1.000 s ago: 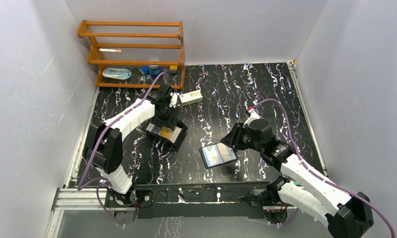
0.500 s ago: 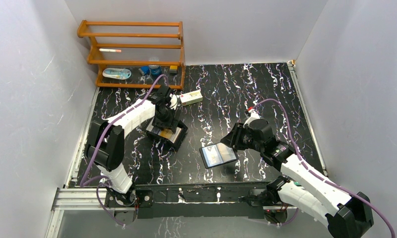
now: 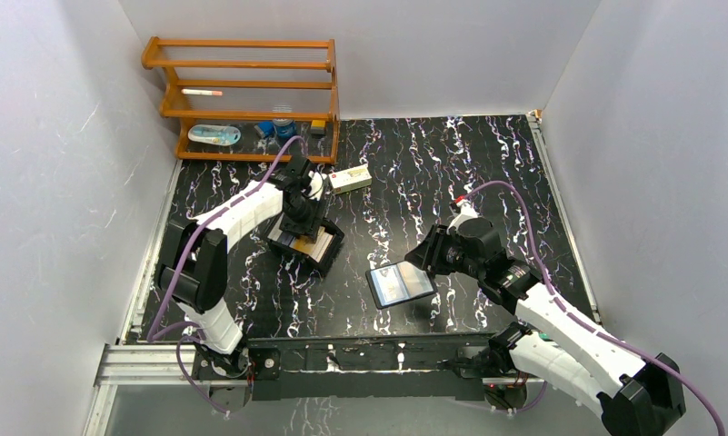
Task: Put the credit cards into the card holder
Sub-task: Pick up the credit card from the storage box.
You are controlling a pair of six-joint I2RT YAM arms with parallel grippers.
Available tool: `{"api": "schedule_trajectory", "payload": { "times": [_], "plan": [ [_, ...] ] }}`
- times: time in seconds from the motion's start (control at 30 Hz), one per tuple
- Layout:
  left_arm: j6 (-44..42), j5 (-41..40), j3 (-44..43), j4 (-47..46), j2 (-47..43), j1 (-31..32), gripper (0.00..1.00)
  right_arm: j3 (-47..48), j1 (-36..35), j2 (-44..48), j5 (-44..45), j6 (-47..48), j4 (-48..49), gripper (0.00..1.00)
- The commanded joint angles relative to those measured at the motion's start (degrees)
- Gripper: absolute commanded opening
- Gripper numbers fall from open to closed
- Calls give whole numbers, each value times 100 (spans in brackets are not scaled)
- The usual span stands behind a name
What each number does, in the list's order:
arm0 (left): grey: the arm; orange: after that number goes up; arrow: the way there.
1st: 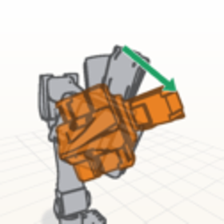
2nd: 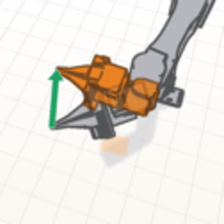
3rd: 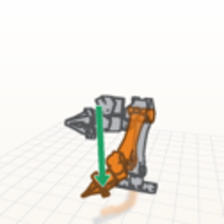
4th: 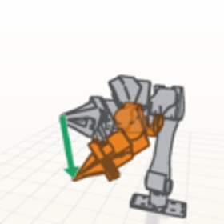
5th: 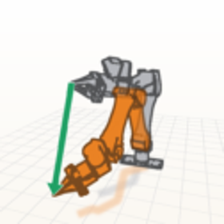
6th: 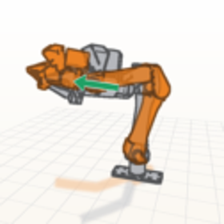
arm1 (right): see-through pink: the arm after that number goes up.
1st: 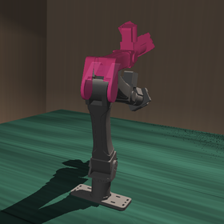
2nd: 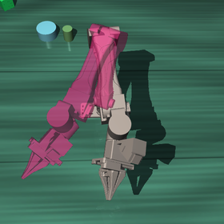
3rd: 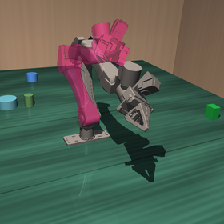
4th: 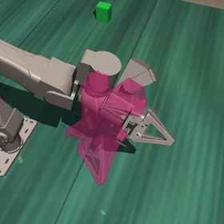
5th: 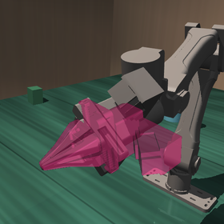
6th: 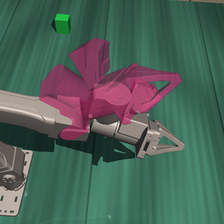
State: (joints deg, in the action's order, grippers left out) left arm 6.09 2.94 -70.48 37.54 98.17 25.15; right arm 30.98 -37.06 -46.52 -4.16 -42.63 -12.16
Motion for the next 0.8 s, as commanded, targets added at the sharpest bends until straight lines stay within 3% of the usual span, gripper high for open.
{"api": "schedule_trajectory", "payload": {
  "times": [0.0, 0.1, 0.2, 0.23, 0.77],
  "plan": [
    [-170, 38, -6, 224, 28, -27, 45, 281, -26, 31, 93, 22, 162, 47],
    [-195, -20, -36, 266, -11, -28, 43, 272, -23, 21, 81, 22, 183, 47],
    [-253, -30, -79, 379, 28, -16, 61, 260, -24, -8, 60, 14, 228, 47],
    [-274, -16, -71, 385, 30, -27, 62, 255, -29, -14, 50, 11, 238, 47],
    [-144, -582, 269, -32, -87, 234, 62, 217, -28, -50, 26, -16, 310, 47]
  ]
}}
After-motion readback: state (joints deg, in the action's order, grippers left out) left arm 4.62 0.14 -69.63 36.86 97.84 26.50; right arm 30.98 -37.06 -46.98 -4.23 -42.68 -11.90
